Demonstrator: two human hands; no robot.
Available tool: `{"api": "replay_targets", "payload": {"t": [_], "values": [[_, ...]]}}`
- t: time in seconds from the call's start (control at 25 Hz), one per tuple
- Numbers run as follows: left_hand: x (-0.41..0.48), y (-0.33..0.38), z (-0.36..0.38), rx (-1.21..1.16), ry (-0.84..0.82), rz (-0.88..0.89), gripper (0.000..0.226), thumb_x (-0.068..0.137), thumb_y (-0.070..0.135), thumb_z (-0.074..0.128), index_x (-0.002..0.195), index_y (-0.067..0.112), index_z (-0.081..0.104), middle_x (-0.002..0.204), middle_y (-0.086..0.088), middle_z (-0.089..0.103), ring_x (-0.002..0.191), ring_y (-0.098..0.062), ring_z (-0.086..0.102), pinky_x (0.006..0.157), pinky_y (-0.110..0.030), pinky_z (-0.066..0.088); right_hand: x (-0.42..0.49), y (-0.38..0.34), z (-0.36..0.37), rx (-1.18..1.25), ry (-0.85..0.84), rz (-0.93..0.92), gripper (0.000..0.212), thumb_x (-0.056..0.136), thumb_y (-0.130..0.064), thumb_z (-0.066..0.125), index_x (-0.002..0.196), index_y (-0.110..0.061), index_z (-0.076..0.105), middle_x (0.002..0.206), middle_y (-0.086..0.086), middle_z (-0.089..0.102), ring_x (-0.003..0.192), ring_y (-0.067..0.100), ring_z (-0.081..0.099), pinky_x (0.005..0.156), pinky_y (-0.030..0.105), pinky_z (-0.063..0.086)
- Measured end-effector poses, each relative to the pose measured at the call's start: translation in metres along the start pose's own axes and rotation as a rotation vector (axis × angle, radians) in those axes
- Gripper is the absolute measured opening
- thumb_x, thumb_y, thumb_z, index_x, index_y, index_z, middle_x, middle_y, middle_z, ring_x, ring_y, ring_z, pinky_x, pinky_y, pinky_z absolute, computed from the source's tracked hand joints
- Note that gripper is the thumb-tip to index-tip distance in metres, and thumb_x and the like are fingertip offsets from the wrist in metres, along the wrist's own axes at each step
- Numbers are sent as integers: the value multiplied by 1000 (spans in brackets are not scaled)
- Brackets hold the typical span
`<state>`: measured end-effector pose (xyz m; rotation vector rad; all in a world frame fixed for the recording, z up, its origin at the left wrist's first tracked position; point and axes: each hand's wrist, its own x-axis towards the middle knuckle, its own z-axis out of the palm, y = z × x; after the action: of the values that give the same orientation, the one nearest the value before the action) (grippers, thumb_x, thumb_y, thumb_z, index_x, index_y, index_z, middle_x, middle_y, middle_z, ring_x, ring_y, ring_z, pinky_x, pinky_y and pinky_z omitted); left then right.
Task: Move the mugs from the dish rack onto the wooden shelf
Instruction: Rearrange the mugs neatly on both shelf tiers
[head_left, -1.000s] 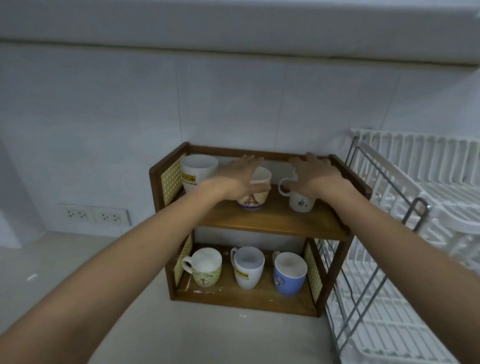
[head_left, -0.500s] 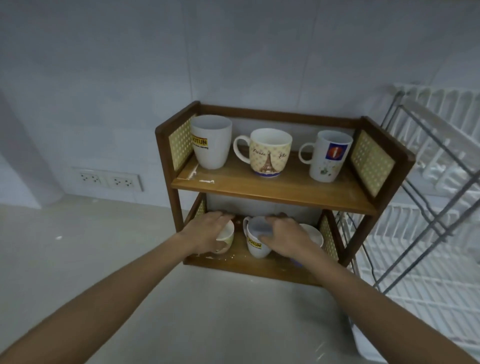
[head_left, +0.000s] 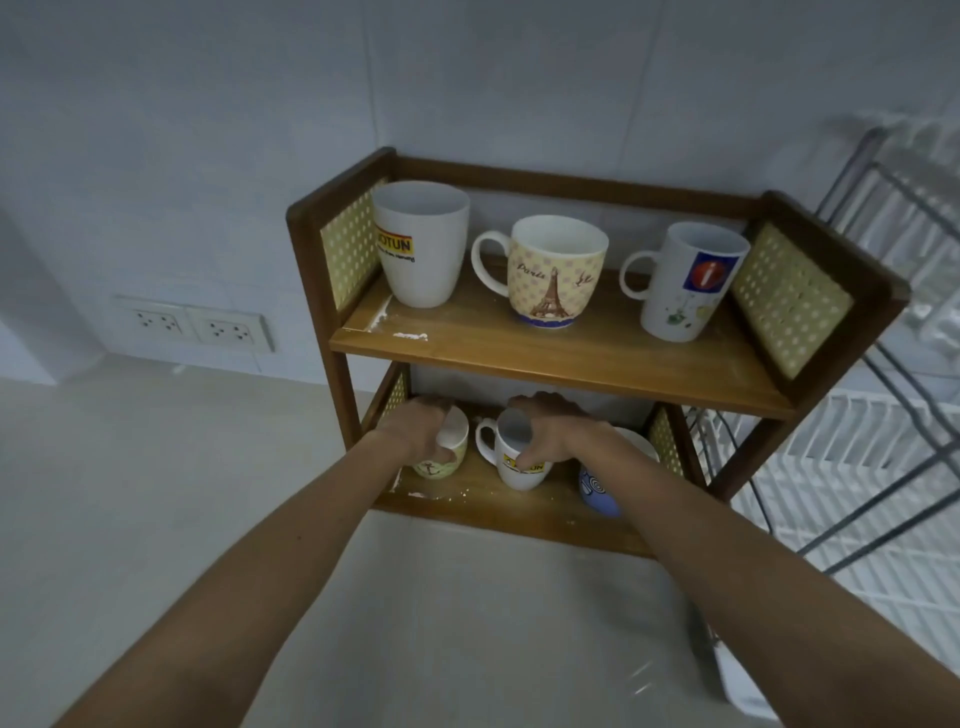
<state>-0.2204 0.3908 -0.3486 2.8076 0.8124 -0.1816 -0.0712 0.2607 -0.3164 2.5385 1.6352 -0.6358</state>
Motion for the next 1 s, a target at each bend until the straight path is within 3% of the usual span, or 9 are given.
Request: {"api": "replay_targets", "payload": {"t": [0.16, 0.28, 0.4, 0.52, 0.6, 0.68, 0.76, 0.88, 1.0], "values": [[6, -2, -1, 26, -18, -3, 79, 79, 37, 71, 142, 11, 32, 145, -11, 44, 130, -29, 43, 104, -37, 40, 4, 4, 0, -5, 3, -71, 96, 70, -34, 78, 147, -24, 23, 141, 11, 41, 123, 31, 45, 97, 44, 46], [6, 5, 1, 36, -37, 10, 91, 80, 43, 69, 149, 11, 18, 154, -13, 29, 140, -30, 29, 112, -41, 33, 4, 13, -2, 64, -88, -68, 93, 75, -33, 76, 148, -21, 20, 148, 10, 35, 131, 30, 38, 105, 46, 40], [5, 25, 2, -33, 36, 117, 100, 79, 54, 64, 151, 15, 6, 160, -9, 14, 146, -27, 15, 117, -43, 22, -3, 37, -13, 106, -263, 102, 84, 82, -32, 70, 148, -12, 22, 152, 10, 32, 136, 30, 35, 112, 44, 32], [12, 50, 4, -67, 26, 159, 99, 79, 60, 60, 151, 15, 8, 160, -9, 17, 145, -26, 20, 116, -41, 22, -15, 65, -18, -32, -149, 254, 68, 83, -33, 68, 141, -12, 38, 145, 13, 43, 130, 35, 44, 107, 47, 38], [17, 65, 7, -59, -29, 126, 102, 77, 63, 60, 151, 14, 9, 158, -10, 24, 141, -29, 27, 112, -41, 28, -24, 73, -13, -170, -169, 270, 76, 80, -44, 67, 143, -18, 34, 148, 11, 38, 133, 36, 39, 109, 46, 35], [21, 73, 9, -82, -59, 74, 105, 74, 65, 62, 150, 12, 13, 154, -11, 31, 136, -31, 35, 107, -41, 35, -32, 74, -8, -232, -174, 194, 86, 71, -45, 75, 143, -25, 31, 149, 8, 36, 132, 33, 39, 105, 43, 39], [22, 76, 8, -89, -53, 44, 104, 72, 65, 64, 149, 12, 17, 152, -10, 35, 133, -31, 39, 104, -40, 38, -39, 75, -8, -203, -165, 100, 80, 70, -28, 79, 137, -27, 35, 143, 7, 39, 126, 31, 43, 93, 36, 44], [21, 77, 7, -61, -51, 30, 103, 72, 66, 63, 148, 13, 20, 151, -10, 37, 133, -31, 40, 105, -40, 35, -40, 81, -4, -184, -139, 21, 69, 75, -1, 71, 131, -23, 39, 138, 8, 37, 112, 25, 44, 75, 29, 39], [20, 77, 9, -41, -44, 33, 101, 73, 64, 64, 148, 13, 20, 149, -10, 39, 132, -31, 41, 106, -41, 35, -39, 84, 1, 0, -63, 56, 69, 75, -8, 72, 133, -20, 38, 138, 11, 40, 107, 24, 46, 73, 30, 44]]}}
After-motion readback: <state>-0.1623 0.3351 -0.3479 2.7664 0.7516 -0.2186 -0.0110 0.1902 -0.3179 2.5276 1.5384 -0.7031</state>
